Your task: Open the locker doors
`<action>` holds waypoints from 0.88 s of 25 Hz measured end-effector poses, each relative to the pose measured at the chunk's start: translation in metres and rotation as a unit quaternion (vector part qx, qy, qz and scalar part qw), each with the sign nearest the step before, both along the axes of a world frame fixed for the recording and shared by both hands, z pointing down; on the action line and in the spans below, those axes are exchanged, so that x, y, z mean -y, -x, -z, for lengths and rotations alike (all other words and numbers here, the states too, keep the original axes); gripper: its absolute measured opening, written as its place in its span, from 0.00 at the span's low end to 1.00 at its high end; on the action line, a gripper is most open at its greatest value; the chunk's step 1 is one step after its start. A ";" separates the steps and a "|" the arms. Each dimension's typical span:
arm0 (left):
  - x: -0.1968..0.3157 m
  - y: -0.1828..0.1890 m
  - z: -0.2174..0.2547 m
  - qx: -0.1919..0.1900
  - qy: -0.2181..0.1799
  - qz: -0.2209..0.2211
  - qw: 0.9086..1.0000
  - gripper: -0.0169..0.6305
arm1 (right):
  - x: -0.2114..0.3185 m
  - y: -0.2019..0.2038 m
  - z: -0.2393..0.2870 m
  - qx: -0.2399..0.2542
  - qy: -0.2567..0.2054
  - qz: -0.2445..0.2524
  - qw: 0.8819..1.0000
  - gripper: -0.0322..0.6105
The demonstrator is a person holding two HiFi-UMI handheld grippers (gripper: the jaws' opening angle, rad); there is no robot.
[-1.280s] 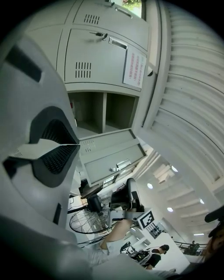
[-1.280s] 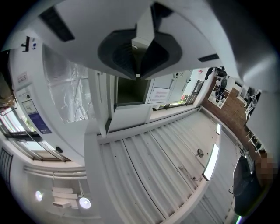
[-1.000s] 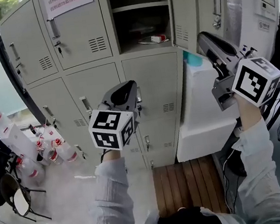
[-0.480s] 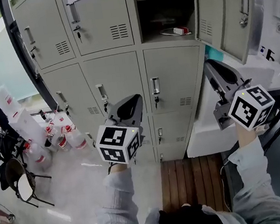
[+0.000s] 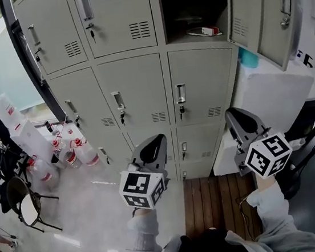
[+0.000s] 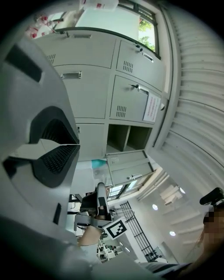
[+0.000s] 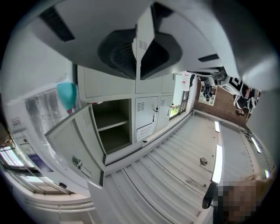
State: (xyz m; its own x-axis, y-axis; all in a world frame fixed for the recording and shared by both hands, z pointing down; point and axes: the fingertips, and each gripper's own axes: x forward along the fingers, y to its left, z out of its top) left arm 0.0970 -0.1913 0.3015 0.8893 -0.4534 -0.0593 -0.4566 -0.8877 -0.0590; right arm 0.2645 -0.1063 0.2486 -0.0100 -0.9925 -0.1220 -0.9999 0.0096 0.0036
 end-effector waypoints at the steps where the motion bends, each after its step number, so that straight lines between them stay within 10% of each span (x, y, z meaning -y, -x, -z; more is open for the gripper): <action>1: -0.002 0.001 -0.008 0.001 0.008 -0.002 1.000 0.04 | -0.001 0.004 -0.011 0.000 0.006 -0.003 1.000 0.10; 22: 0.059 -0.013 -0.097 0.012 0.107 0.047 0.993 0.04 | 0.083 0.017 -0.147 0.034 0.100 -0.021 0.994 0.10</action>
